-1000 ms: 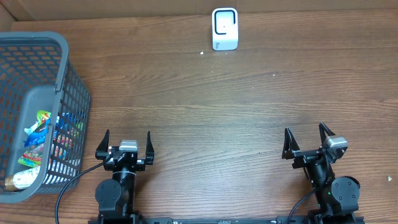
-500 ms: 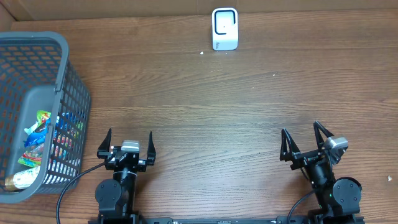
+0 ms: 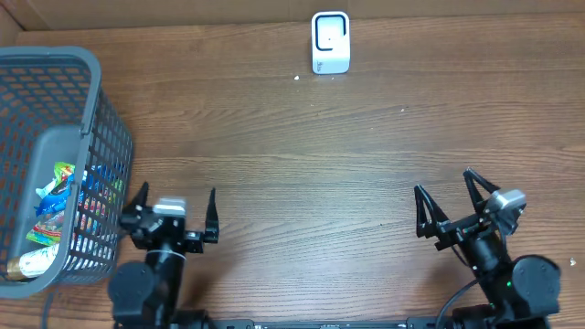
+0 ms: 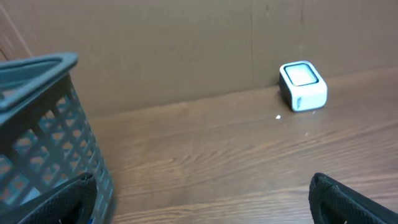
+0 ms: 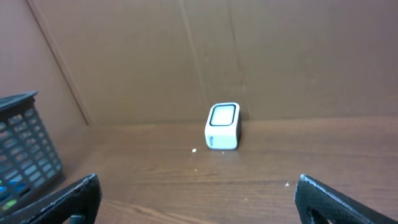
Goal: Scan the item barcode
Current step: 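Reach the left gripper into the basket and grasp the blue Oreo pack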
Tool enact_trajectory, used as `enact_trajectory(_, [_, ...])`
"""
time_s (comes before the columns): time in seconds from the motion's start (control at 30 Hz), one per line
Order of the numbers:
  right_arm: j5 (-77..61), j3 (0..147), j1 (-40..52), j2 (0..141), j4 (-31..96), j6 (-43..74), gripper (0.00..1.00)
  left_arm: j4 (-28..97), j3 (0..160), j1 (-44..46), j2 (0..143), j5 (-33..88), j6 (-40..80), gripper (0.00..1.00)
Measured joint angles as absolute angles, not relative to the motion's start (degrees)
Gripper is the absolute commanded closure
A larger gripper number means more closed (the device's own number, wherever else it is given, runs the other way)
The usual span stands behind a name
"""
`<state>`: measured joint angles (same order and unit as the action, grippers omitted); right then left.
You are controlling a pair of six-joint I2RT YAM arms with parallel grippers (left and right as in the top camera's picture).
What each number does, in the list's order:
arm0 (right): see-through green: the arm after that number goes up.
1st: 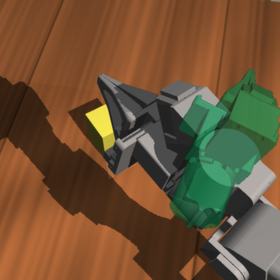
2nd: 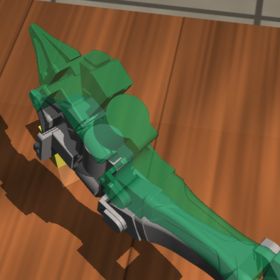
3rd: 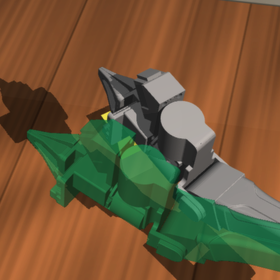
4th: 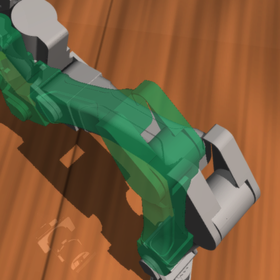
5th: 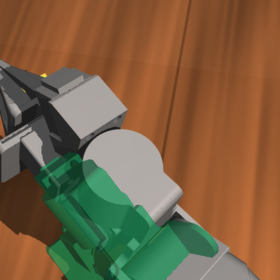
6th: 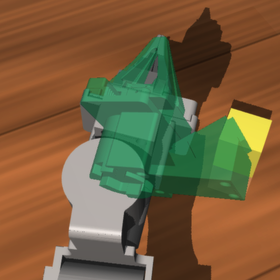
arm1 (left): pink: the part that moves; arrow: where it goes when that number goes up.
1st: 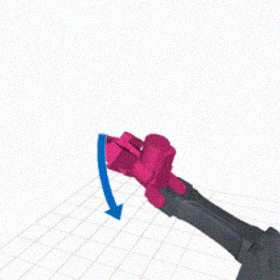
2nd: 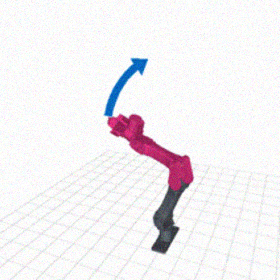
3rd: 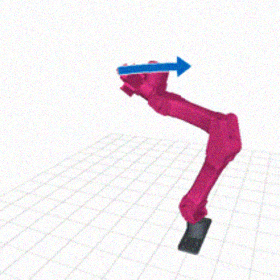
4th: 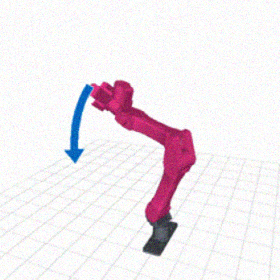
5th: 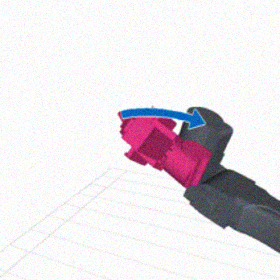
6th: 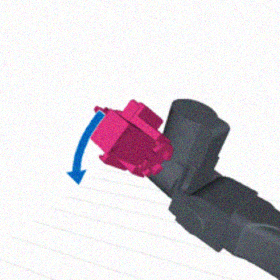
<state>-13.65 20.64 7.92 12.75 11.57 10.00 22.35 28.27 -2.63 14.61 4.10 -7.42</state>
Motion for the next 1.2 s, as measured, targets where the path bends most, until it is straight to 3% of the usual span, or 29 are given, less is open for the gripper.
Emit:
enact_trajectory(0.2, [-17.32, 36.6, 7.92, 25.28, 20.38, 7.46, 0.0, 31.66, 47.75, -2.63, 30.15, 6.28, -4.16, 0.0])
enact_trajectory(0.57, [-25.28, 65.78, 7.92, 48.99, 44.27, 6.02, 0.0, 72.64, 102.1, -2.63, 67.53, 10.72, -3.31, 0.0])
enact_trajectory(0.67, [-26.76, 73.67, 7.92, 55.33, 50.5, 5.96, 0.0, 78.15, 115.68, -2.63, 75.44, 12.45, -3.31, 0.0])
enact_trajectory(1.0, [-28.1, 75.66, 7.92, 61.04, 50.76, 5.96, 0.0, 81.89, 125.67, -4.58, 80.9, 11.05, -0.75, 0.0])
enact_trajectory(1.2, [-28.18, 75.66, 7.92, 61.04, 50.43, 5.96, 0.0, 86.37, 126.48, -18.02, 80.99, 3.6, 5.23, 0.0])
